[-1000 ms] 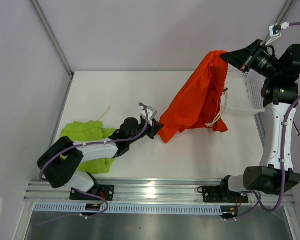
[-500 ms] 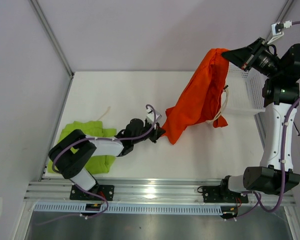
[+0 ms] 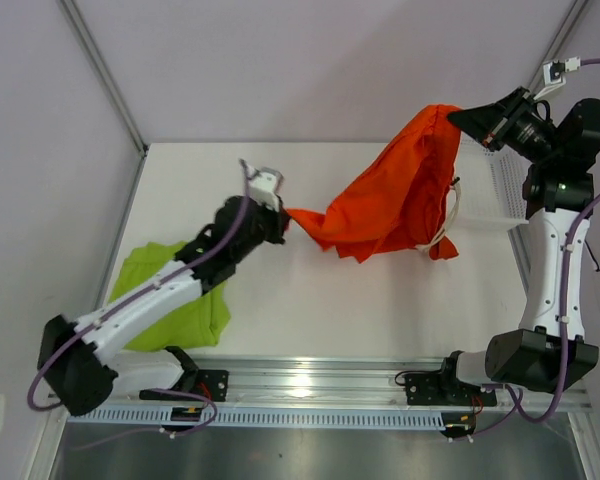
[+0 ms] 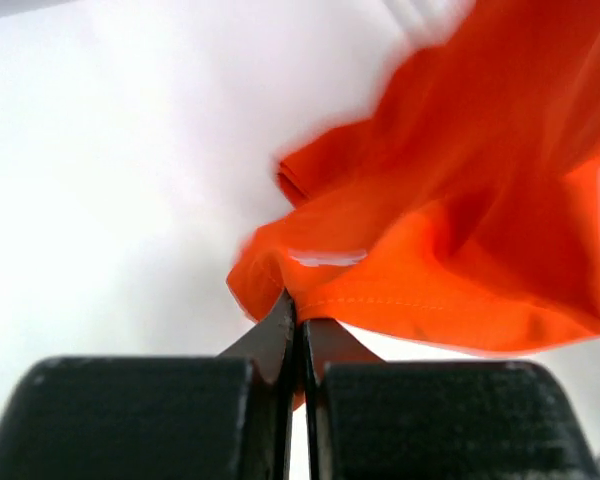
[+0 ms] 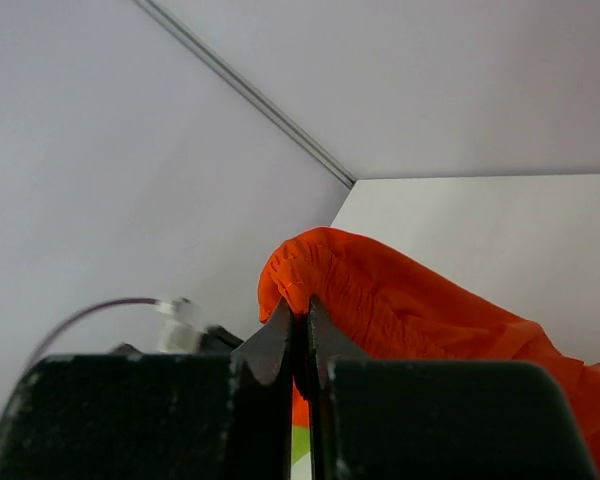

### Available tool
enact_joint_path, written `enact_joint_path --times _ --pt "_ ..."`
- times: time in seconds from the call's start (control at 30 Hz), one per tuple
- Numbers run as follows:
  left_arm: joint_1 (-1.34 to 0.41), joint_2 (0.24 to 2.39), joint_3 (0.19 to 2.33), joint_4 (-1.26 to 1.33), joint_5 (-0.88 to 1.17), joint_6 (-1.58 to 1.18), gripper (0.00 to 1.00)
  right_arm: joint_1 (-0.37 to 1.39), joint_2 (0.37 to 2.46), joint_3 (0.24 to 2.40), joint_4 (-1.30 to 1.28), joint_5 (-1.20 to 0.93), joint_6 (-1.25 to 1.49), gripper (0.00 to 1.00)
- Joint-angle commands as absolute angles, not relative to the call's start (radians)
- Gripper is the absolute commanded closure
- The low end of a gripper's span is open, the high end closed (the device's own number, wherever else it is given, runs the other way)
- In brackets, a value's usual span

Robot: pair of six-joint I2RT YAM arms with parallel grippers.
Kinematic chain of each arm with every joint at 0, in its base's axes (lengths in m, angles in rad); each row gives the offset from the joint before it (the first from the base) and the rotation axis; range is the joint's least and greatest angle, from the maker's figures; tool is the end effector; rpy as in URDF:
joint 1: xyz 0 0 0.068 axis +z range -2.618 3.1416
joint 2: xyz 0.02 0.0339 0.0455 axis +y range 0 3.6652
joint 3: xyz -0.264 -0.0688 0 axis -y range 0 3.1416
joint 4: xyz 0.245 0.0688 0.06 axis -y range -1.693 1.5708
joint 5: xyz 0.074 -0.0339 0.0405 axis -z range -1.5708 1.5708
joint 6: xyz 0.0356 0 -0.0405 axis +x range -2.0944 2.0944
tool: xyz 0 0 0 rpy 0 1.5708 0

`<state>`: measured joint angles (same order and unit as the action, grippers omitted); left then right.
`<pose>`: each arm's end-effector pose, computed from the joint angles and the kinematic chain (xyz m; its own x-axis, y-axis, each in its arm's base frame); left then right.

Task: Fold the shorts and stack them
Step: Flatten the shorts out

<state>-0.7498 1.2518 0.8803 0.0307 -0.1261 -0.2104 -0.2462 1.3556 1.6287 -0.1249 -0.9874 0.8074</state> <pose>0.2155 -0.1946 0.2946 -0.3623 0.0543 -0.9305 0.5253 0.8366 -0.1557 0.2749 -0.0384 0.5091 -0.3824 0.5065 -0.7728 -0.5641 0.5345 0.6294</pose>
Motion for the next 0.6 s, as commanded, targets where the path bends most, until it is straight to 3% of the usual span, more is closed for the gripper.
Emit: enact_joint_path --times 0.0,0.13,0.23,0.57 --pt "-0.629 1.082 1.056 -0.29 -0.259 -0.282 1.0 -0.256 1.319 1.595 -0.063 -0.959 0.796 1.0" --pt "-0.519 0.99 1.198 -0.405 -0.227 -0.247 1.0 -0.256 1.281 1.487 -0.019 -0.959 0.795 1.0" --pt "-0.514 0.979 1.351 -0.472 -0.219 -0.186 1.0 -0.256 1.223 1.407 0.055 -0.986 0.808 1.0" --pt "-0.515 0.761 1.535 -0.46 -0.008 -0.149 1.0 -0.256 0.864 1.33 0.097 -0.977 0.749 1.0"
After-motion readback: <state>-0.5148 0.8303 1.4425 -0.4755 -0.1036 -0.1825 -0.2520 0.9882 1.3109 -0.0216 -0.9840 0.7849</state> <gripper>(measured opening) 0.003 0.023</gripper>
